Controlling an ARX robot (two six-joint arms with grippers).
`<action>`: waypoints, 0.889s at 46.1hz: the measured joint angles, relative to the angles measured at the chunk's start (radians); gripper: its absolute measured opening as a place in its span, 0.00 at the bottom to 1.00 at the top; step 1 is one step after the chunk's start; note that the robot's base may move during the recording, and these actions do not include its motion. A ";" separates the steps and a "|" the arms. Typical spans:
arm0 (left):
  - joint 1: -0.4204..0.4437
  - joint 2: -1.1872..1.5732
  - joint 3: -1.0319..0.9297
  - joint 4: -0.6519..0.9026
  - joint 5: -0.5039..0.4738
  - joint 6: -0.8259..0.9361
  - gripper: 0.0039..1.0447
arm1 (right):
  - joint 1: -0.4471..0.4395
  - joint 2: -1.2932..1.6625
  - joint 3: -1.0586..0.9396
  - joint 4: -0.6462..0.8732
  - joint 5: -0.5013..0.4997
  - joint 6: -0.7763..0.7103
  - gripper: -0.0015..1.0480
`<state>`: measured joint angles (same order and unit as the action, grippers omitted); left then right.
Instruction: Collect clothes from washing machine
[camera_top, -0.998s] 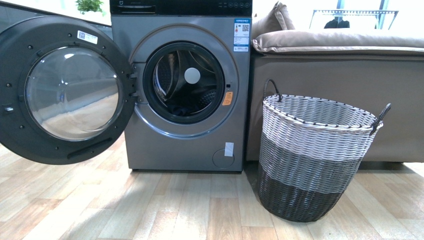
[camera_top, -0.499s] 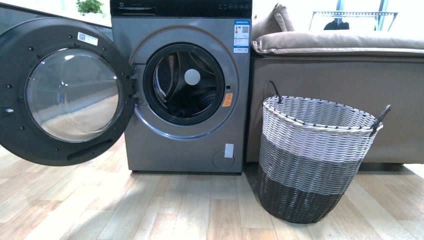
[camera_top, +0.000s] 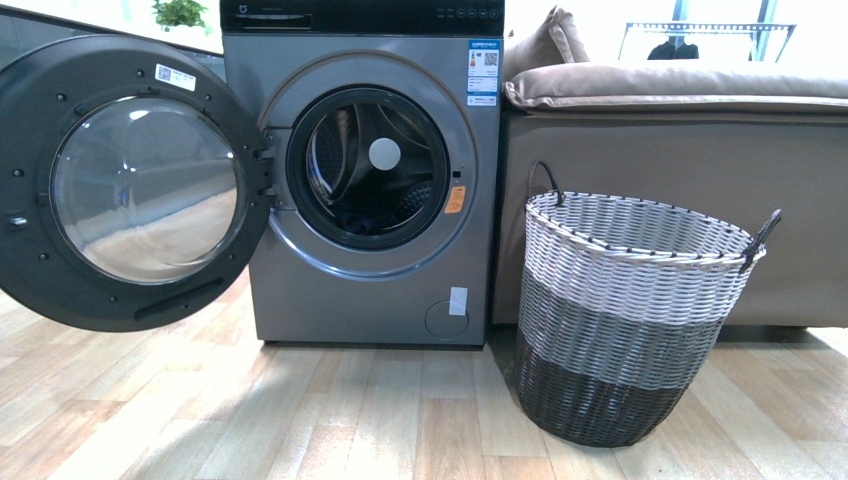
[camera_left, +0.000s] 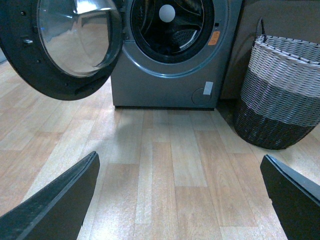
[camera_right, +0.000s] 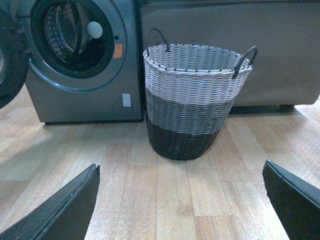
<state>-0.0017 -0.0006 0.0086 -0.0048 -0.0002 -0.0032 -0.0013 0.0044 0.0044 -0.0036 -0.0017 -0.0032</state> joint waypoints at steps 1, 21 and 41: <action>0.000 0.000 0.000 0.000 0.000 0.000 0.94 | 0.000 0.000 0.000 0.000 0.000 0.000 0.93; 0.000 0.002 0.000 0.000 0.000 0.000 0.94 | 0.000 0.000 0.000 0.000 0.000 0.000 0.93; 0.000 0.001 0.000 0.000 0.000 0.000 0.94 | 0.000 0.000 0.000 0.000 0.002 0.000 0.93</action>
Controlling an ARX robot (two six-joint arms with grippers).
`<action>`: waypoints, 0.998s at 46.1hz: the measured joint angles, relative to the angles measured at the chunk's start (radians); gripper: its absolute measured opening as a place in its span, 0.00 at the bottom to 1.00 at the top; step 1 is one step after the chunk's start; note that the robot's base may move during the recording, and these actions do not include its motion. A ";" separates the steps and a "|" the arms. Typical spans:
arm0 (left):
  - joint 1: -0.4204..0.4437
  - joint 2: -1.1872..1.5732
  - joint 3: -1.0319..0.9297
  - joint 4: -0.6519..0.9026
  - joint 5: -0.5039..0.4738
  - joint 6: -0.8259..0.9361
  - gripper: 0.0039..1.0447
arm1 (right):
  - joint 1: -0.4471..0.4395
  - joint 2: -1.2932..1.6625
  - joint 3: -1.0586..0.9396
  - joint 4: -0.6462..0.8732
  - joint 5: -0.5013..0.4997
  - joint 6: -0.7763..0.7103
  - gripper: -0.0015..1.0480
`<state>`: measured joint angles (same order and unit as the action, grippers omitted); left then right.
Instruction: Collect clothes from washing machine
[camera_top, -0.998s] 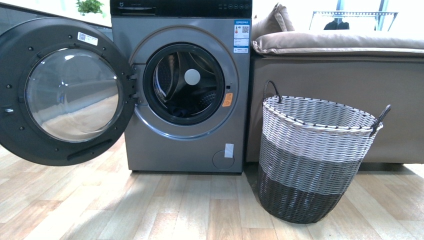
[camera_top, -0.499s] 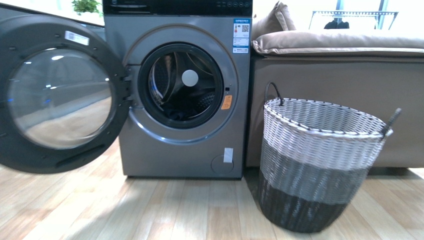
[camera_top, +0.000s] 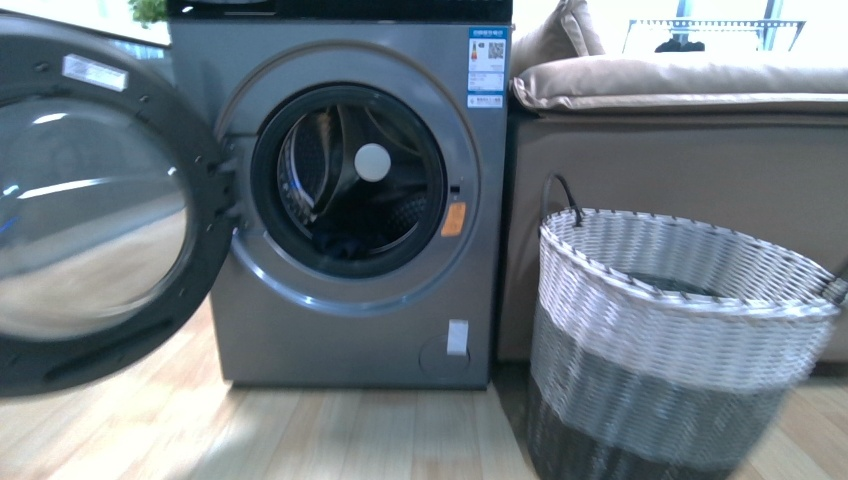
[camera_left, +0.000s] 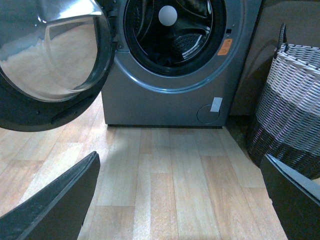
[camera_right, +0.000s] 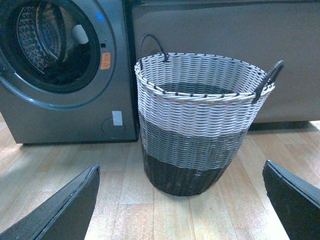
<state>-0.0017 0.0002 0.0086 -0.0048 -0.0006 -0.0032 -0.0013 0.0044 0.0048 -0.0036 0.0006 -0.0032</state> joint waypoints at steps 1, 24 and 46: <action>0.000 0.000 0.000 0.000 -0.001 0.000 0.94 | 0.000 0.000 0.000 0.000 -0.002 0.000 0.93; 0.000 -0.002 0.000 0.000 0.001 0.000 0.94 | 0.000 0.000 0.000 0.000 -0.001 0.000 0.93; 0.000 -0.001 0.000 0.000 0.001 0.000 0.94 | 0.000 0.000 0.000 0.001 -0.001 0.000 0.93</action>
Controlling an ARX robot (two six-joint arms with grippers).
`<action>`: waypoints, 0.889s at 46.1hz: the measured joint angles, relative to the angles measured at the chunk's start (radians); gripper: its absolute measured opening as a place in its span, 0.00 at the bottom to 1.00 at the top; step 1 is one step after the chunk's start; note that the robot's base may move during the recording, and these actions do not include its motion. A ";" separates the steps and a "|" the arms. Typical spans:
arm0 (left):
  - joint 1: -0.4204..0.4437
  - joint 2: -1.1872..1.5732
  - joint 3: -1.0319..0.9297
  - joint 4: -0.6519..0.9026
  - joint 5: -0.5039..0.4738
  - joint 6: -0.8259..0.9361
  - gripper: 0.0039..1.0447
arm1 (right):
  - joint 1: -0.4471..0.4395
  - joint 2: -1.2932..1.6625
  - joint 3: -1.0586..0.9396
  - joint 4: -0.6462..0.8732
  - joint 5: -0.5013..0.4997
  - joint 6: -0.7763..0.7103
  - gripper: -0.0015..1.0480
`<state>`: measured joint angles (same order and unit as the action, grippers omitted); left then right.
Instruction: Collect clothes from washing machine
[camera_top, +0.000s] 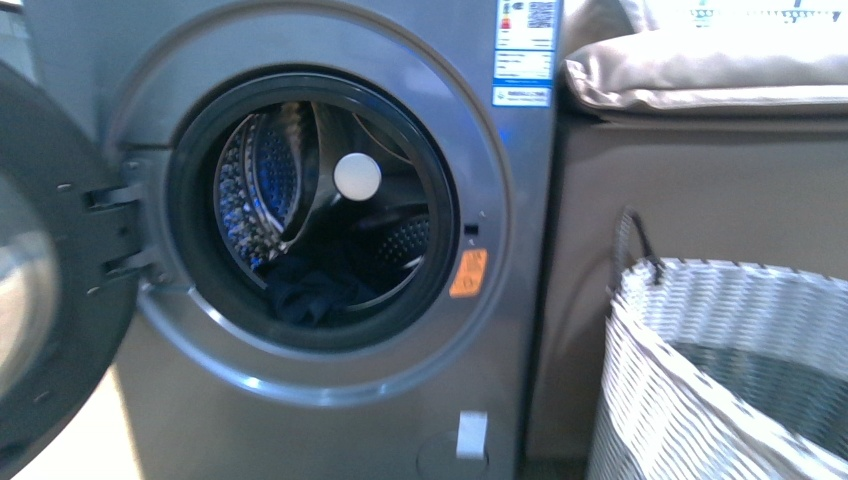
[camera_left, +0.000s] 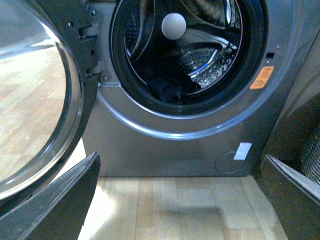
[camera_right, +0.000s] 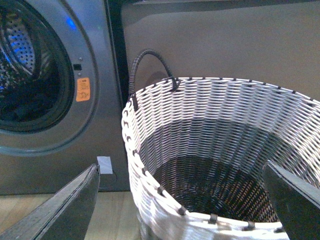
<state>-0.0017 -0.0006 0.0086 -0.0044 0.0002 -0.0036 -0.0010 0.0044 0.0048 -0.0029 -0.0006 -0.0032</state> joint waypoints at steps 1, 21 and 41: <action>0.000 0.000 0.000 0.000 -0.001 0.000 0.94 | 0.000 0.000 0.000 0.000 -0.001 0.000 0.93; 0.000 0.000 0.000 0.000 -0.001 0.000 0.94 | 0.000 0.000 0.000 0.000 -0.001 0.000 0.93; 0.000 0.000 0.000 0.000 0.000 0.000 0.94 | 0.000 0.000 0.000 0.000 -0.001 0.000 0.93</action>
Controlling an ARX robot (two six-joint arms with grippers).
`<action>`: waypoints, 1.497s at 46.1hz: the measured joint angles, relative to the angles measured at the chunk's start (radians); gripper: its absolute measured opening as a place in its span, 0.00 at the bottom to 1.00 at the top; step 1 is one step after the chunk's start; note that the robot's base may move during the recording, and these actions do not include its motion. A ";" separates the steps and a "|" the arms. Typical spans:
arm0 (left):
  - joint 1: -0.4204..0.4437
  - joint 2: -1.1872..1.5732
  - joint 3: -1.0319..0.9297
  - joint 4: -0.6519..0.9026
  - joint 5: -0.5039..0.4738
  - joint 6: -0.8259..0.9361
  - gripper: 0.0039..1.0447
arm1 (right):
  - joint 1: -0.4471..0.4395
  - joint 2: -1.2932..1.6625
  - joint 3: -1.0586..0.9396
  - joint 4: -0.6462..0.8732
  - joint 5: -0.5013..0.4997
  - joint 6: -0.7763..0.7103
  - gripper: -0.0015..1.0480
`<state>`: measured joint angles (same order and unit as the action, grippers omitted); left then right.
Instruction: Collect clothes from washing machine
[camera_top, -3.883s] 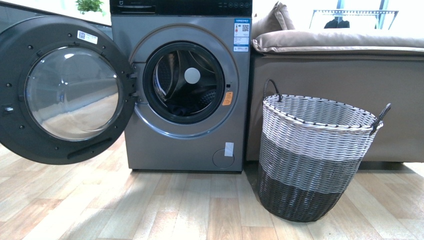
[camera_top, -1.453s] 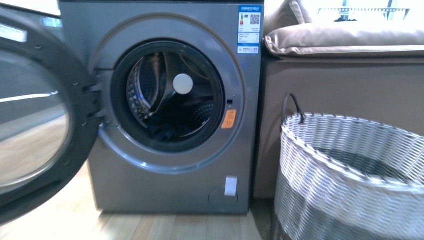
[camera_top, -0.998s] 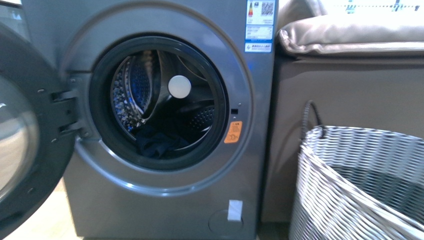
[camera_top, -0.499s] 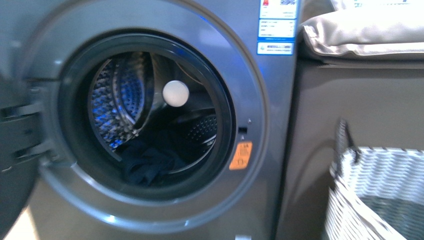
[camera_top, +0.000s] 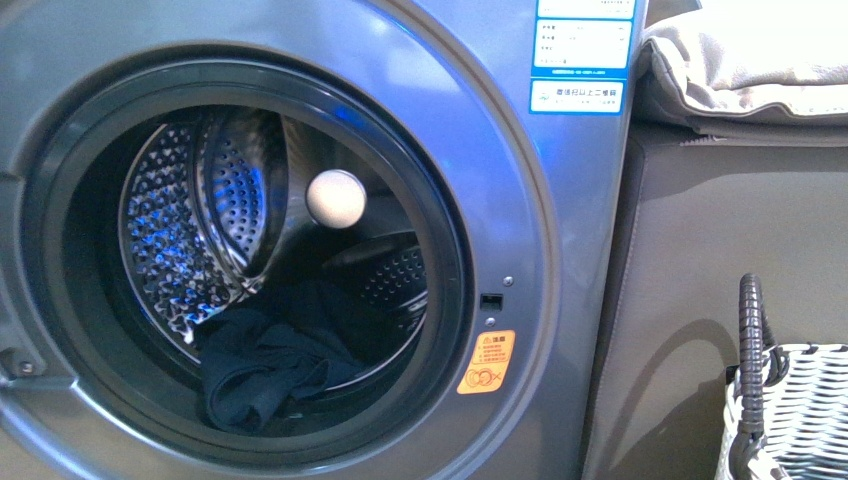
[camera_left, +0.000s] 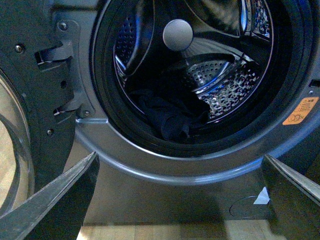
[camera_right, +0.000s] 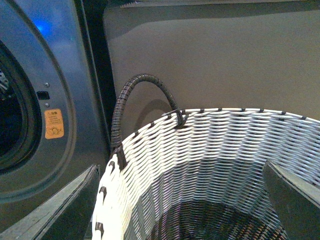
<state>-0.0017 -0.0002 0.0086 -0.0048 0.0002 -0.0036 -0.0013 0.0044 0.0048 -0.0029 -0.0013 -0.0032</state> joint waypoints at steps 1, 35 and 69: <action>0.000 0.000 0.000 0.000 0.000 0.000 0.94 | 0.000 0.000 0.000 0.000 0.000 0.000 0.93; -0.067 0.152 0.037 0.030 -0.140 -0.079 0.94 | 0.000 0.000 0.000 0.000 0.000 0.000 0.93; -0.057 1.302 0.419 0.806 -0.055 0.022 0.94 | 0.000 0.000 0.000 0.000 0.000 0.000 0.93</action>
<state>-0.0586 1.3018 0.4274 0.8017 -0.0544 0.0185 -0.0013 0.0044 0.0048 -0.0029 -0.0013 -0.0032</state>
